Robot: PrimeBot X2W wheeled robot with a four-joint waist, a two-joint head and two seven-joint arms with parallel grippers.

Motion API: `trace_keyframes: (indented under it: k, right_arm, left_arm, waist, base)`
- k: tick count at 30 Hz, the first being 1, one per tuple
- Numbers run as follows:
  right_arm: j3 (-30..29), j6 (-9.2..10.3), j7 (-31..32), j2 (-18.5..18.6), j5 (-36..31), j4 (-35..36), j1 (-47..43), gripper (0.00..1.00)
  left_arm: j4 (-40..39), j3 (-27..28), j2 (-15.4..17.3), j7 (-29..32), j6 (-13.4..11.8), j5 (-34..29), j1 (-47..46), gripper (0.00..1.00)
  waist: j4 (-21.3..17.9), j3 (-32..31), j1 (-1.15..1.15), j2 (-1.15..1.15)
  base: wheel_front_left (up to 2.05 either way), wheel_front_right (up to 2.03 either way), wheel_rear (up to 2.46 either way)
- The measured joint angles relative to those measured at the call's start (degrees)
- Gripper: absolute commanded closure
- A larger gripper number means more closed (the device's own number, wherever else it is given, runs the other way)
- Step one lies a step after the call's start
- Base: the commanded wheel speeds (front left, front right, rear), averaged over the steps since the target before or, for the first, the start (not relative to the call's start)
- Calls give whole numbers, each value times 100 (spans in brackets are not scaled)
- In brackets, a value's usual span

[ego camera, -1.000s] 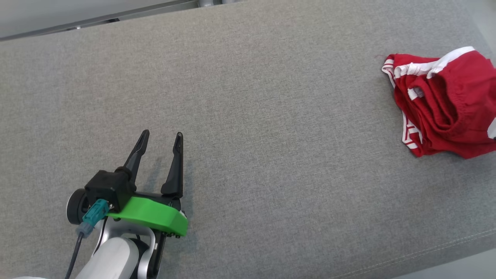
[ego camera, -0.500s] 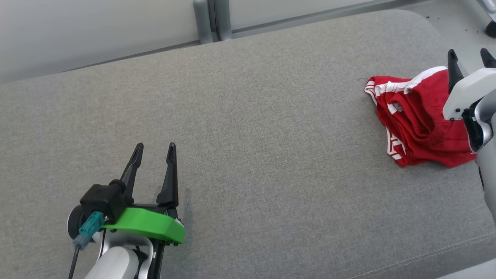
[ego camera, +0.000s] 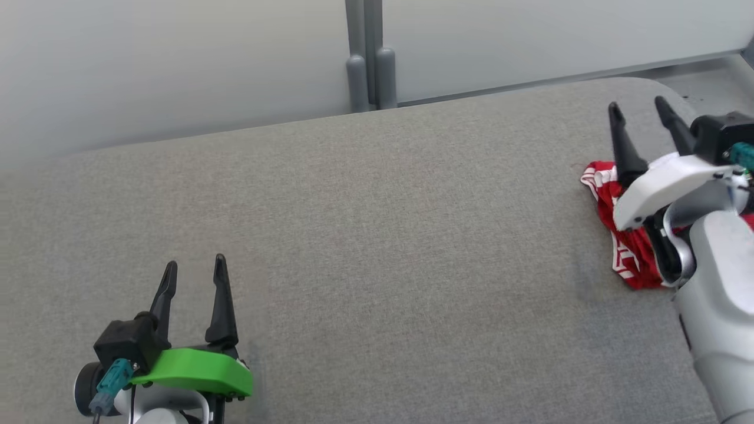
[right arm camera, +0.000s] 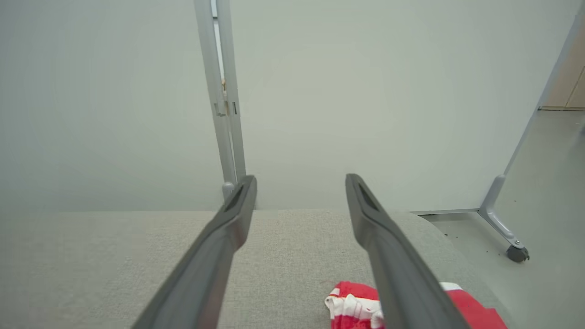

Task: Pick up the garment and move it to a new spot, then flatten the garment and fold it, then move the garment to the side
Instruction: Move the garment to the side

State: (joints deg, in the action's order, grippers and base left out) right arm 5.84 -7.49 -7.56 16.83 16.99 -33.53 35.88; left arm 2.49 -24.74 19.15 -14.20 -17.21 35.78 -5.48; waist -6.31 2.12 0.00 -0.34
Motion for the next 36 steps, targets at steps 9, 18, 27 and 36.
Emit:
trace_keyframes:
  k: [9, 18, 27, 36]
  right_arm:
    - [-347, -1, 372, -798, -571, 1729, -1413, 0]
    - [-598, -1, 469, -1326, -993, 2989, -2669, 0]
    - [-557, 0, 445, -1393, -582, 3452, -3582, 0]
    - [-404, 0, 369, -1395, -409, 3427, -3789, 0]
  left_arm:
    - [-15, 143, 77, -35, -3, 55, 328, 0]
    - [-52, 81, 38, -51, 34, 88, 500, 0]
    - [-49, -20, -56, -58, 70, -107, 580, 0]
    - [47, -22, -193, -76, 176, -235, 580, 0]
  waist:
    - [395, -237, 0, 0]
    - [623, -275, 0, 0]
    - [744, -258, 0, 0]
    - [738, -237, 0, 0]
  base:
    - [0, 0, 0]
    - [0, 0, 0]
    - [0, 0, 0]
    - [0, 0, 0]
